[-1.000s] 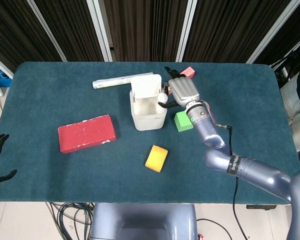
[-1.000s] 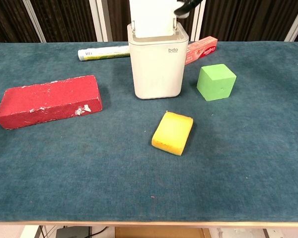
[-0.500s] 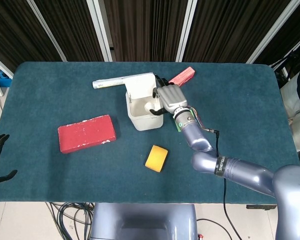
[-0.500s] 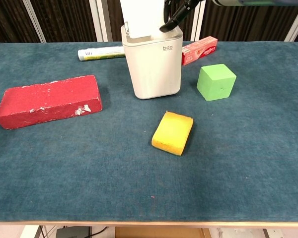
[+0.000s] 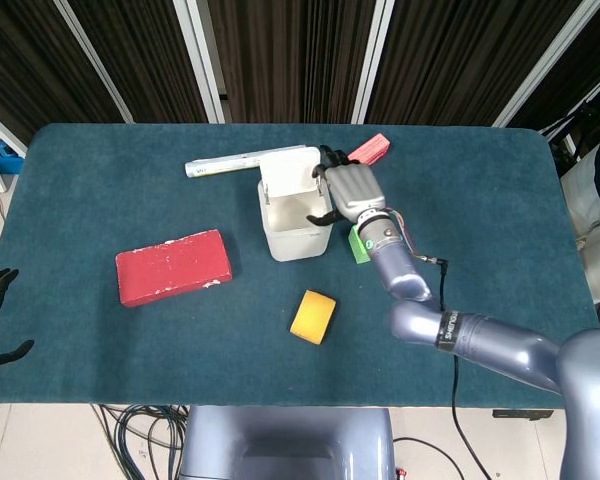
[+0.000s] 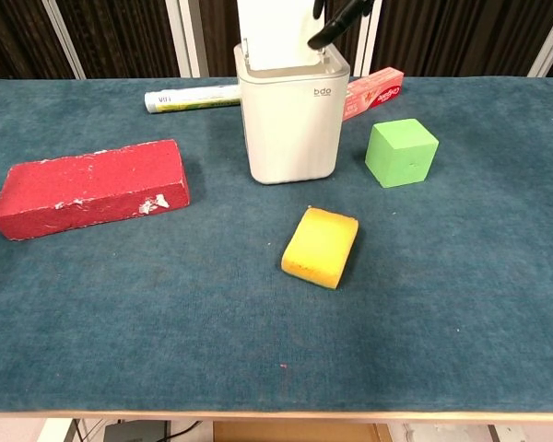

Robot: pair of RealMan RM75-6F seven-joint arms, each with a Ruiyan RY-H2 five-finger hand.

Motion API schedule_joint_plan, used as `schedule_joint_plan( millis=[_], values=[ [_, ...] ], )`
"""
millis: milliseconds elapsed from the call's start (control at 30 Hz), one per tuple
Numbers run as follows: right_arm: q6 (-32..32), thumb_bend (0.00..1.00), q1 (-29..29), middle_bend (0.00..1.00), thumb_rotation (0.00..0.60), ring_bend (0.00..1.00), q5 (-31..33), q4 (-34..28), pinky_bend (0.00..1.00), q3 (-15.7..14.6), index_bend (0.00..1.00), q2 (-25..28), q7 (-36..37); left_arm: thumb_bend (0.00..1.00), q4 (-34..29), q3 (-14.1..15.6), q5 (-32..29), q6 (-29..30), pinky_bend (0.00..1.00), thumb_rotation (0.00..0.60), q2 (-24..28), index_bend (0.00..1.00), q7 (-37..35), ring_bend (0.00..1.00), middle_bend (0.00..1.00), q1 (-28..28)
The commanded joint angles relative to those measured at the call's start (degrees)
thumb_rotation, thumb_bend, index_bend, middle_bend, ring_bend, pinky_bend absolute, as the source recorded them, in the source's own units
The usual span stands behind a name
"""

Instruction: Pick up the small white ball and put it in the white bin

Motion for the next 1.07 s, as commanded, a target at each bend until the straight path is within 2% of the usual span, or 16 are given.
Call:
schedule_joint_plan(
  millis=[33,167,333,467,600,700,800,933,1067],
  values=[
    [0.8,0.09,-1.8,0.03,0.600,0.08,-0.4,-1.6,0.24,0.5,0.28,2.1,2.1,0.17,-0.1,0.0,0.0,0.0,0.00,0.600,0.1,0.13,0.0,0.02,0.16,0.0],
    [2.0,0.10,-5.4,0.06,0.600,0.11,-2.2,-5.0,0.25,0.5,0.29,5.9,5.3,0.17,-0.1,0.0,-0.1,0.0,0.00,0.600,0.0,0.13,0.2,0.02,0.16,0.0],
    [5.3,0.11,-13.0,0.06,0.600,0.12,-7.1,-12.4,0.25,-1.5,0.29,13.4,9.8,0.17,-0.1,-0.1,-0.3,0.1,0.00,0.600,-0.1,0.13,0.4,0.02,0.16,0.0],
    [11.4,0.11,-21.2,0.06,0.600,0.12,-15.5,-18.6,0.25,-4.5,0.29,18.5,14.0,0.17,-0.2,-0.2,-0.3,0.2,0.00,0.600,-0.3,0.13,0.7,0.02,0.16,0.0],
    [20.9,0.12,-31.7,0.06,0.600,0.12,-30.4,-22.4,0.24,-11.3,0.27,21.7,18.6,0.17,-0.1,-0.4,-0.6,0.5,0.00,0.600,-0.7,0.13,1.0,0.02,0.16,0.0],
    [30.3,0.12,-39.4,0.06,0.600,0.11,-41.6,-22.0,0.24,-16.9,0.25,21.4,20.7,0.17,0.0,-0.5,-0.7,0.6,0.00,0.600,-0.8,0.13,1.3,0.02,0.16,0.0],
    [38.6,0.12,-45.5,0.06,0.600,0.11,-49.2,-19.5,0.24,-20.6,0.24,19.1,22.5,0.17,0.0,-0.5,-0.7,0.6,0.00,0.600,-0.9,0.13,1.4,0.02,0.16,0.0],
    [45.4,0.12,-51.4,0.06,0.600,0.11,-54.2,-15.6,0.24,-23.7,0.23,15.2,22.8,0.17,0.1,-0.5,-0.7,0.6,0.00,0.600,-0.9,0.13,1.5,0.02,0.16,0.0],
    [46.5,0.13,-55.3,0.06,0.600,0.11,-55.5,-12.7,0.24,-26.5,0.20,12.3,21.5,0.17,0.2,-0.5,-0.5,0.6,0.00,0.600,-0.9,0.13,1.1,0.02,0.16,0.0]
  ],
)
